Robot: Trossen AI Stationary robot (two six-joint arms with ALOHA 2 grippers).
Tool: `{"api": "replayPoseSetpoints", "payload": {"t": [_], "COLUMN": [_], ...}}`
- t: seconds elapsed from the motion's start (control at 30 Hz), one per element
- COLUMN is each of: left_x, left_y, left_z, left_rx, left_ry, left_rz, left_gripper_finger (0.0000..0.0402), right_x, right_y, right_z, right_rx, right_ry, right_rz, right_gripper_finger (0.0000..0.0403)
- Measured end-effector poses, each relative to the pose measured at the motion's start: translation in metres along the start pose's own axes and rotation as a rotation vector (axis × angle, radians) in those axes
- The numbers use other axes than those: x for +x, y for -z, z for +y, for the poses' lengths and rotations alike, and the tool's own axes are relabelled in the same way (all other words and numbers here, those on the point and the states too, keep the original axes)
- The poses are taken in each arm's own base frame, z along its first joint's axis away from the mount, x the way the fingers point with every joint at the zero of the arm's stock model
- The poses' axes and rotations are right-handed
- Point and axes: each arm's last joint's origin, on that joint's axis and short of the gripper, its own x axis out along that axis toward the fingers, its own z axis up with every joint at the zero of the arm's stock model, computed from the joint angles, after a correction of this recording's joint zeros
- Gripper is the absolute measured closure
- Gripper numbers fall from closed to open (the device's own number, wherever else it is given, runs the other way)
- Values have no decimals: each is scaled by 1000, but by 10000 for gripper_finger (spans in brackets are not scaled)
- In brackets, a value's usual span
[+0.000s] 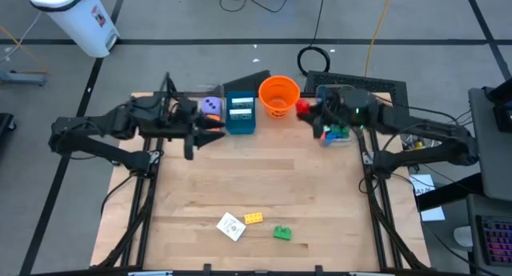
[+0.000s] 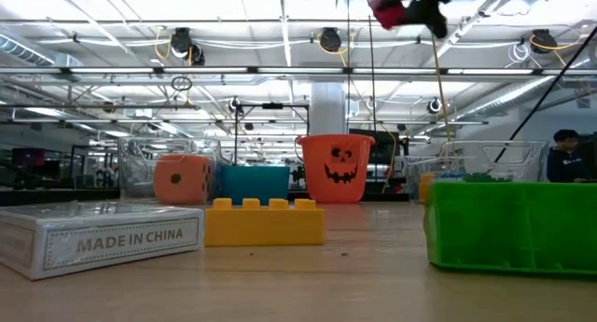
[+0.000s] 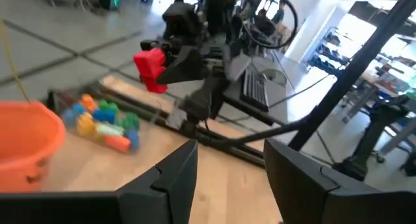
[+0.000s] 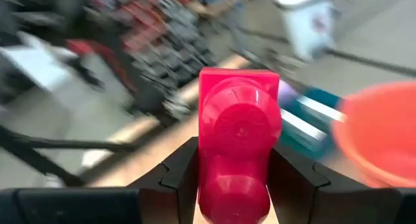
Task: Pick & Place Toys
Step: Put the red game piece into the right transparent bin
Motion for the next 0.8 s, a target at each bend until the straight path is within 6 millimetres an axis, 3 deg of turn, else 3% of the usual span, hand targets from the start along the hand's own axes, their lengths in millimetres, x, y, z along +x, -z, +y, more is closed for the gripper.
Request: {"api": "replayPoseSetpoints", "payload": {"t": [0.17,0.27,0.5,0.8], "left_x": [-22,-33,-56,-66], "left_y": [-8,-13,-10,0], "left_z": [4,7,13,15], "left_rx": [64,95,114,87], "left_ry": [-29,-45,-98,-75], "left_rz": [-50,-76,-34,83], "left_gripper_finger": [216,216,215,215], "right_x": [-17,-21,-22,-9], "right_y": [-29,-35,-26,-9], "right_z": [-23,-45,-96,-131], "right_rx": [21,78,214,319], "right_ry": [256,427,709,836], "right_rz": [171,308,579,747], "right_gripper_finger": [265,265,265,261]}}
